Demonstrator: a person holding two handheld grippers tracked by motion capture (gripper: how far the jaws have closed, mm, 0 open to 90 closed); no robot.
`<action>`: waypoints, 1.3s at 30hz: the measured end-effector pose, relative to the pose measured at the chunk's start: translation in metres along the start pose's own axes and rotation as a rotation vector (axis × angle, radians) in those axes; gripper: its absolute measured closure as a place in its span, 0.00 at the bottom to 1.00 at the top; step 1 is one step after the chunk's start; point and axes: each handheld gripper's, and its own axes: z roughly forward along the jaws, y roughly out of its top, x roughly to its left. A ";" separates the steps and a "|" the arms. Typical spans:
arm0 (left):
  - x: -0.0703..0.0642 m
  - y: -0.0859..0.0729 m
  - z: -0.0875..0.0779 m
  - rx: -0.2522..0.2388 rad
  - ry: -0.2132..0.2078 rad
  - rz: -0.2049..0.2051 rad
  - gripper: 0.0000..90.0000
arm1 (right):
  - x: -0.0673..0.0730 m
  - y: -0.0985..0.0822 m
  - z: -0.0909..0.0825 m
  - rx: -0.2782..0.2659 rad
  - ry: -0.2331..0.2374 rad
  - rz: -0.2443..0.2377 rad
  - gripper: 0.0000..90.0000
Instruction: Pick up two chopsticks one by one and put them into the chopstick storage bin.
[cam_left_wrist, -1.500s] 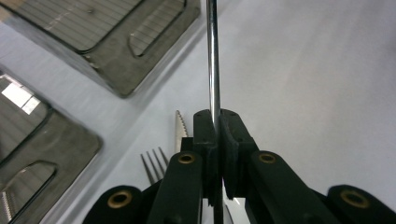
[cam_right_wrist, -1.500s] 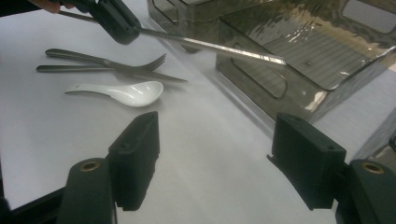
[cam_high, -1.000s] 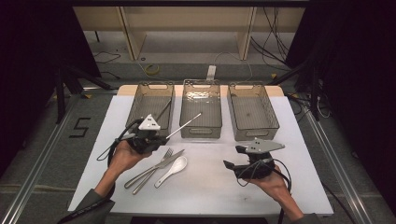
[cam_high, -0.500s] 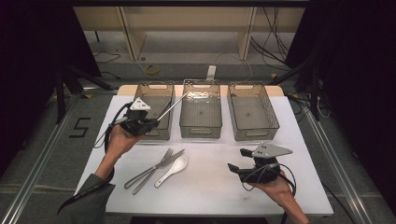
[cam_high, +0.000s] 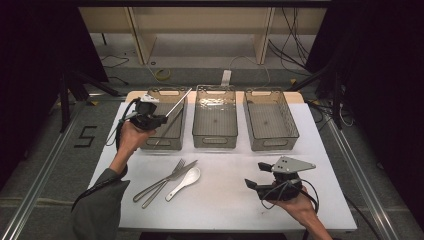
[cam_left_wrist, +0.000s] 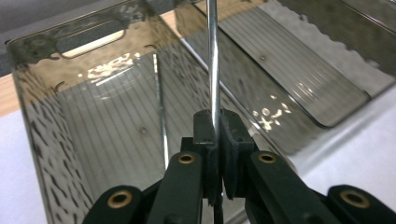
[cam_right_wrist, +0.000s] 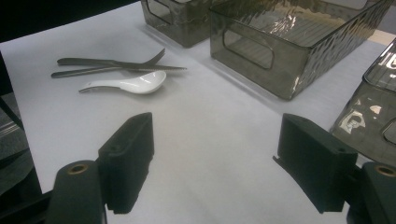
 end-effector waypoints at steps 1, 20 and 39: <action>0.002 0.001 0.001 -0.003 0.004 -0.010 0.95 | 0.000 0.000 0.000 0.001 0.002 -0.001 0.31; 0.026 0.005 0.028 0.053 0.079 -0.042 0.95 | 0.004 -0.001 0.001 0.002 0.024 -0.012 0.31; 0.039 0.002 0.043 0.107 0.124 -0.048 0.94 | 0.005 -0.001 -0.001 -0.014 0.045 -0.011 0.28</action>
